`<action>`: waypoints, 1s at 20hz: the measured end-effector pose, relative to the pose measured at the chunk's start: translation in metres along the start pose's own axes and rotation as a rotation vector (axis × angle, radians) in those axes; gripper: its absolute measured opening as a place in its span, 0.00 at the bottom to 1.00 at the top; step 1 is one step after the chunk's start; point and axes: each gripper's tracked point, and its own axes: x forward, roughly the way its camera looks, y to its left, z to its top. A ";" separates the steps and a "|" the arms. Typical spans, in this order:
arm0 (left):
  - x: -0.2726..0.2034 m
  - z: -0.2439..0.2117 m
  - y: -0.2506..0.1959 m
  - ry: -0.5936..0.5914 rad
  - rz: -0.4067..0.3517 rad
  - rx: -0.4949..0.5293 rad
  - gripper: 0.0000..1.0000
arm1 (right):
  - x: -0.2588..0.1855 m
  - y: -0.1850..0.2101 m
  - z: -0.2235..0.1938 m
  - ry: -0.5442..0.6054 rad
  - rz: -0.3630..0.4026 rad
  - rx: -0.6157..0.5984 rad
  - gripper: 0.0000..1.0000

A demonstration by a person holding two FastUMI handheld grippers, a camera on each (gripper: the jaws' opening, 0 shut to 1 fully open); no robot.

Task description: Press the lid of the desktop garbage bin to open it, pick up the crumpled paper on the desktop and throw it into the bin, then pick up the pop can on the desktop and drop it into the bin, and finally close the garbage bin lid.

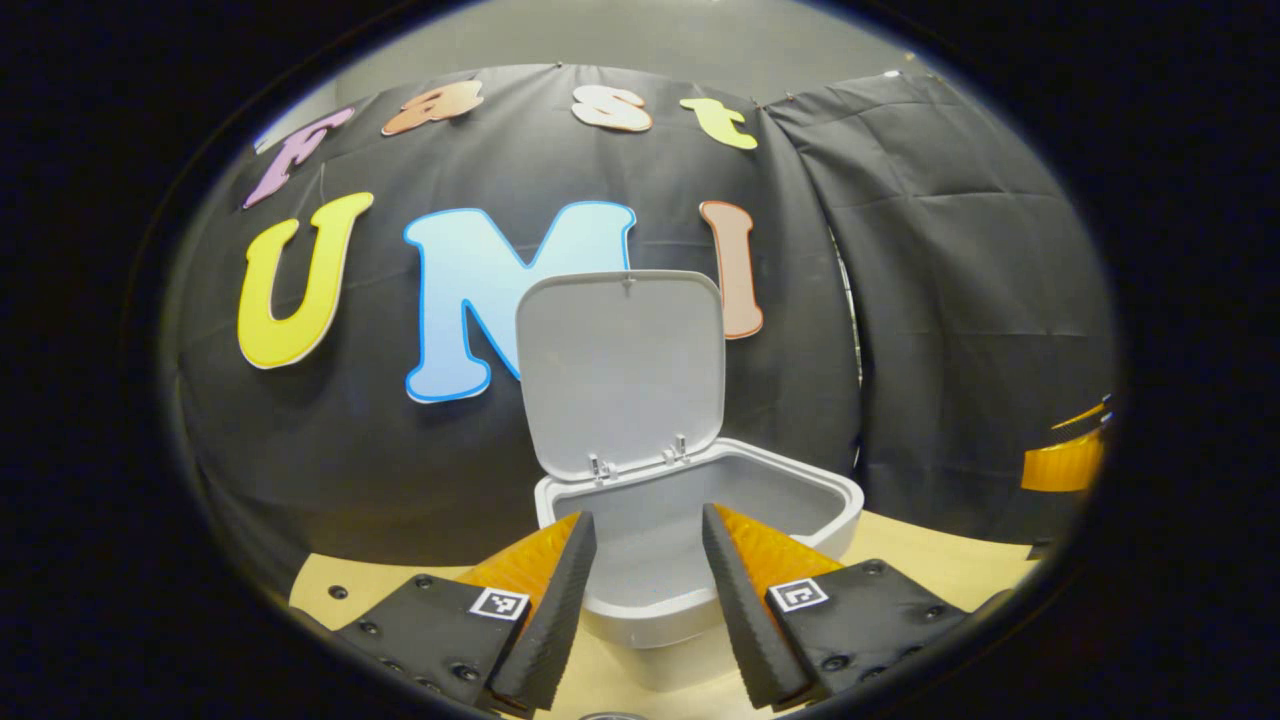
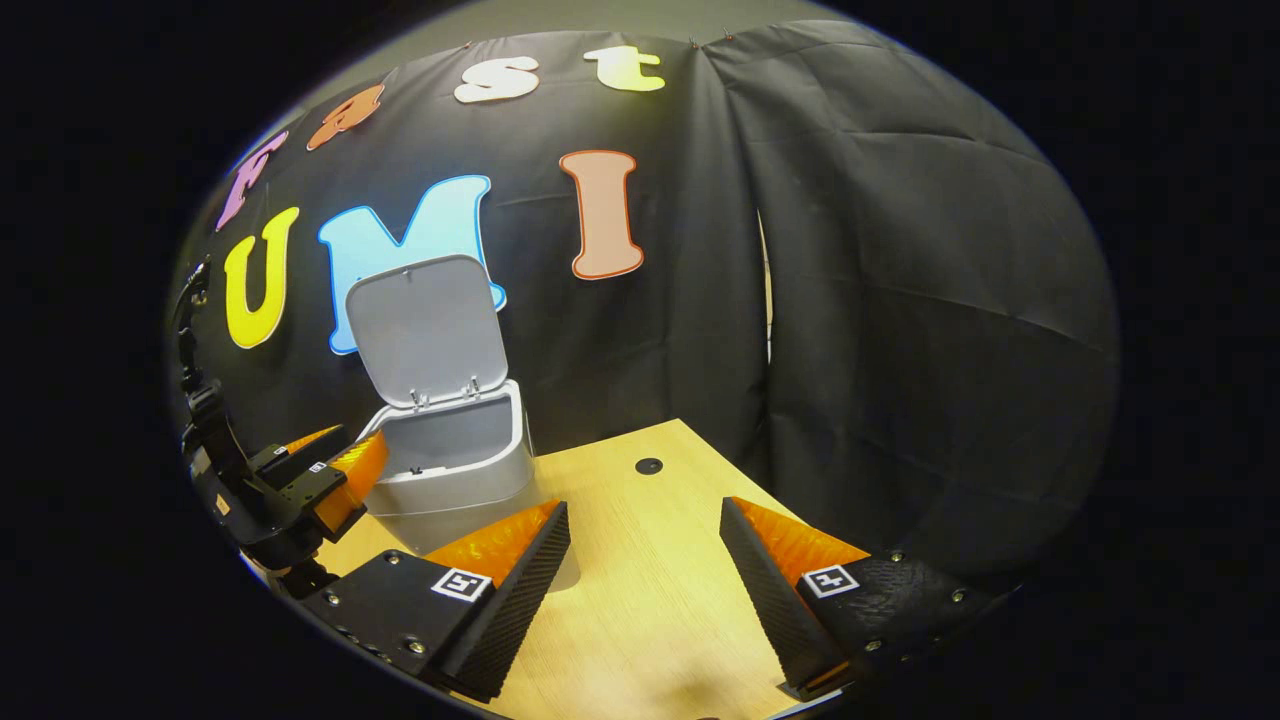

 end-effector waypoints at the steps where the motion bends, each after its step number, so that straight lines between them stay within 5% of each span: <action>1: 0.000 0.000 0.002 0.002 0.005 -0.001 0.73 | 0.001 0.000 0.000 0.000 0.003 -0.001 0.97; 11: -0.018 0.002 0.034 0.006 0.076 -0.024 0.79 | -0.001 0.024 -0.012 0.019 0.063 -0.023 0.98; 17: -0.049 -0.002 0.089 0.022 0.190 -0.050 0.66 | 0.001 0.069 -0.030 0.049 0.165 -0.068 0.97; 18: -0.056 -0.003 0.101 0.024 0.215 -0.056 0.79 | 0.001 0.078 -0.033 0.058 0.188 -0.080 0.98; 20: -0.072 -0.005 0.126 0.030 0.266 -0.061 0.79 | 0.001 0.098 -0.041 0.071 0.234 -0.096 0.98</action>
